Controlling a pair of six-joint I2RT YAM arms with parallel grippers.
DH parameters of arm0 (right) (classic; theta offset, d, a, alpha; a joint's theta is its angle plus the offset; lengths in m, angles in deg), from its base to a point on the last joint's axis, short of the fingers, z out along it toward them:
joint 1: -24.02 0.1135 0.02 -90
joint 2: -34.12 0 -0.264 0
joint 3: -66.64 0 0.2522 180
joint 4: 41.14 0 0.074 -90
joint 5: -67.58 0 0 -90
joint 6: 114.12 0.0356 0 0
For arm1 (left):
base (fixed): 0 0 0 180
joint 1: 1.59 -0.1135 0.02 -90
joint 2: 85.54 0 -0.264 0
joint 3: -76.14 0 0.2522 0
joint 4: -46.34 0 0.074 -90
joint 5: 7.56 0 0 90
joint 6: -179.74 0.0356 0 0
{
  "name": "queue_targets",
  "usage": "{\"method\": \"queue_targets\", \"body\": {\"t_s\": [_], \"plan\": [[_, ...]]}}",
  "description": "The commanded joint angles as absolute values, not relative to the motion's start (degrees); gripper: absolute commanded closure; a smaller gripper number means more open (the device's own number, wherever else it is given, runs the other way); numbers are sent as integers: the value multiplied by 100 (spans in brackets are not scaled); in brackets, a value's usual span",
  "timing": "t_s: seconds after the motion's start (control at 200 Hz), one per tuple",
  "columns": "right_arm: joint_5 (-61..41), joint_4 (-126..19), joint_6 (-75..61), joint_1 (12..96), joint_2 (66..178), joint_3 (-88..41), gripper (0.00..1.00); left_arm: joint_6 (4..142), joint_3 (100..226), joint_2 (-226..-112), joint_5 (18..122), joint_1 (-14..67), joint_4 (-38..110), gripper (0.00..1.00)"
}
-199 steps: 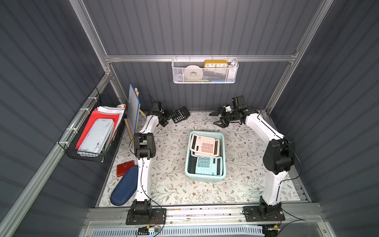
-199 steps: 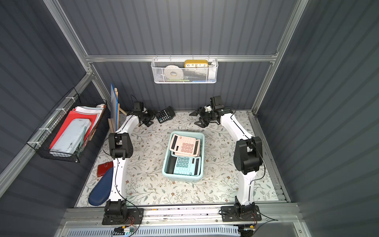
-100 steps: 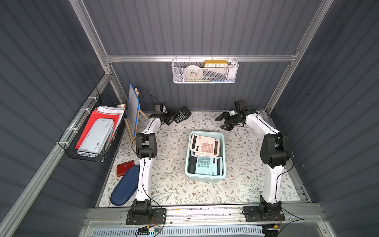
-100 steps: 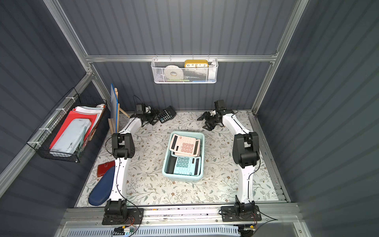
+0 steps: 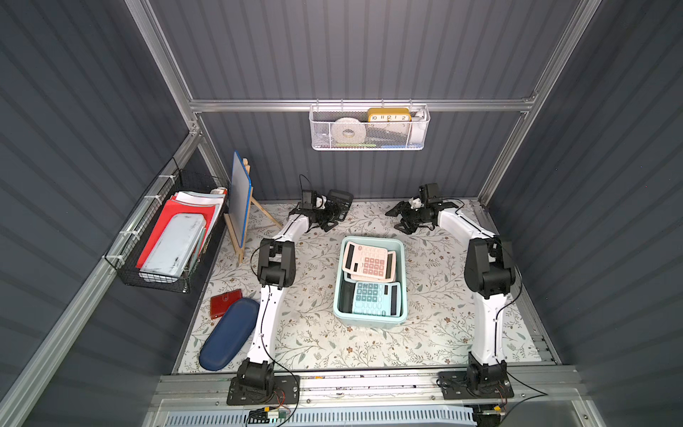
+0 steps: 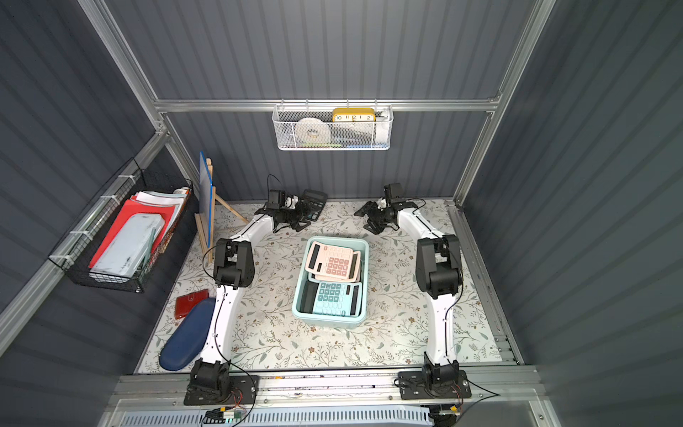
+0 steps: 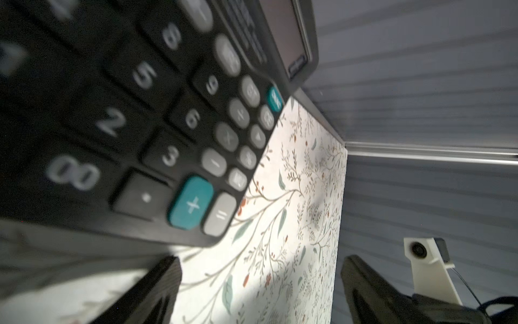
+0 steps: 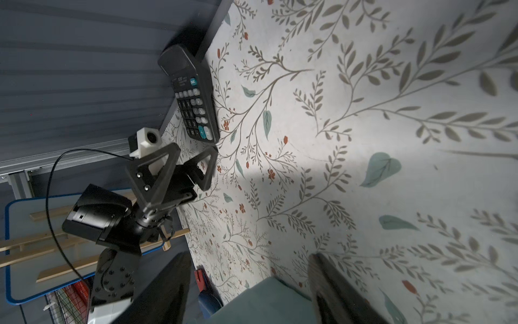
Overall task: Put the calculator in the storage box
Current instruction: Pick up the calculator at the center of the board.
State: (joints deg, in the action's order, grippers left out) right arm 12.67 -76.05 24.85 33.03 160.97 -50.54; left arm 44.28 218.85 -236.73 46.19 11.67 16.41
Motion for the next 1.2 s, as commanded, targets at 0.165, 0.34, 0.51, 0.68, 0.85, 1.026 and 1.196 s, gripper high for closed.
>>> {"method": "queue_targets", "body": {"t_s": [0.165,0.34,0.51,0.68,0.85,1.026,1.196], "plan": [[1663,-6760,2874,3316,16739,-5186,30,5051,21514,-22894,5610,455,1087,1],[1684,-6635,2977,3269,17003,-5252,30,5001,22354,-23510,6089,177,986,1],[1839,-6676,2992,3238,17282,-5412,30,4746,23390,-24432,5593,120,1119,1],[1897,-6711,3019,3211,17494,-5540,30,4446,23222,-24612,5285,274,1760,3],[1989,-6755,2987,3195,17631,-5687,30,4301,23259,-24842,5097,497,1948,5],[2069,-6760,2955,3184,17738,-5779,31,4073,23668,-25200,4872,730,1996,13],[2113,-6537,3079,3155,17904,-5872,31,3865,23418,-25112,4678,962,2308,17]]}}
